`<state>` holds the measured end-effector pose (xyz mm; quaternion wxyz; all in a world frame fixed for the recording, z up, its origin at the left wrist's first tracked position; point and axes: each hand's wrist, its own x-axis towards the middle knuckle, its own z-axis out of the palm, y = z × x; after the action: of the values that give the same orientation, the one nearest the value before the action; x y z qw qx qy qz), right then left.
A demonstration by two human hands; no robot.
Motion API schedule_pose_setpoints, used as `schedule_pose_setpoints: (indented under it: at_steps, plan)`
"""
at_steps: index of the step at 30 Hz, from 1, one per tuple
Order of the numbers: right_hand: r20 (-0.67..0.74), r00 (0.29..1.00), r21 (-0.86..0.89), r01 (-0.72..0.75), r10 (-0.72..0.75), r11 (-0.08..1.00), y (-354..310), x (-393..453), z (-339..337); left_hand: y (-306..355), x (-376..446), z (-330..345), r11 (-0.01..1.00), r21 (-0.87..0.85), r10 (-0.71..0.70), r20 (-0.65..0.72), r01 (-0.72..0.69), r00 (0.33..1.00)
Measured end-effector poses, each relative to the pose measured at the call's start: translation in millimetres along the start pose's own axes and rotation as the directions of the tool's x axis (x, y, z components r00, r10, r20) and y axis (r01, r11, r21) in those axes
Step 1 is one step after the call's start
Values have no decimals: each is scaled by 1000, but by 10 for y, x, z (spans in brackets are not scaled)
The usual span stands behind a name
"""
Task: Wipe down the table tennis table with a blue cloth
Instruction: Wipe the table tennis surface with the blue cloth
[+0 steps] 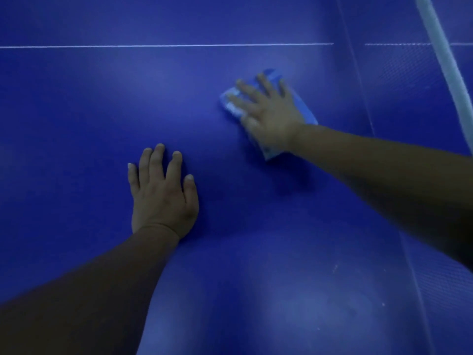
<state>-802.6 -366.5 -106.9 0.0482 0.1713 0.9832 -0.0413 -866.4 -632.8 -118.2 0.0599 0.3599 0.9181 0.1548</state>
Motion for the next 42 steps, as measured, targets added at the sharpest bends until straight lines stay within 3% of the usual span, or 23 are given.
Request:
schedule_pose_setpoints:
  at_steps: [2,4,6,7,8,9,10,11,13,15,19,21,23,25,26,28,32,34,36,37,39,40,42]
  plan:
    - [3,947,-59,321,-321,945,-300,-616,142,-10,-2,3,1000,-13,7,5,-7,1000]
    - [49,798,-6,602,-601,798,-437,-1493,280,-21,-2,16,1000,-22,10,-7,-11,1000]
    - [116,723,1,686,-681,728,-185,-2017,262,-28,-11,31,999,-25,21,-12,-21,1000]
    - [119,752,-43,657,-649,753,12,-2052,224,-36,-8,41,999,-29,26,-18,-26,1000]
    - [95,844,-79,534,-527,842,181,-1997,195,-44,-3,45,999,-34,29,-22,-30,999]
    - [40,952,-79,307,-305,948,304,-1880,172,-51,1,48,999,-38,32,-22,-32,999]
    - [-15,999,-42,30,-31,999,385,-1754,150,-58,-1,48,998,-42,35,-21,-36,999]
    - [-45,976,23,-211,212,977,405,-1646,122,-70,-10,47,998,-42,41,-22,-42,999]
    - [-55,896,109,-433,440,895,267,-1602,128,-98,-12,47,997,-47,59,-33,-61,998]
    - [-71,897,58,-432,436,900,-32,-1919,240,-98,-12,23,994,-83,67,-11,-68,998]
    - [-53,995,48,-80,83,996,-958,-3256,518,-180,-157,-162,960,-257,129,49,-112,990]
    - [13,999,47,42,-43,998,-1038,-3550,505,-357,-468,-294,941,-240,260,64,-238,964]
    - [-1,999,38,-44,44,998,-897,-3294,431,-574,-884,-395,893,-169,436,87,-418,896]
    - [-47,941,80,-332,336,940,-757,-2793,352,-766,-1228,-458,830,-105,557,123,-548,821]
    - [-53,895,107,-435,442,894,-735,-2550,308,-840,-1328,-470,812,-71,582,146,-579,800]
    - [-34,864,132,-495,503,859,-846,-2343,302,-932,-1429,-468,808,0,578,192,-589,793]
    - [-55,987,16,-151,152,988,-1553,-3301,571,-957,-1433,-458,817,-4,561,239,-576,793]
    - [5,999,6,31,-31,999,-1846,-4019,683,-961,-1432,-439,814,-4,562,258,-580,786]
    - [61,993,-1,102,-102,995,-1822,-4376,674,-976,-1442,-424,819,-2,553,267,-574,789]
    - [72,995,-13,69,-67,998,-1731,-4352,651,-976,-1438,-425,823,0,548,267,-569,793]
    - [32,985,15,-173,172,985,-1600,-4015,576,-966,-1435,-435,823,1,546,268,-567,793]
    - [1,938,64,-345,345,936,-1575,-3741,533,-965,-1438,-444,824,-1,545,270,-566,794]
    - [-29,770,155,-626,637,764,-1649,-3152,449,-952,-1444,-462,831,-9,537,273,-556,798]
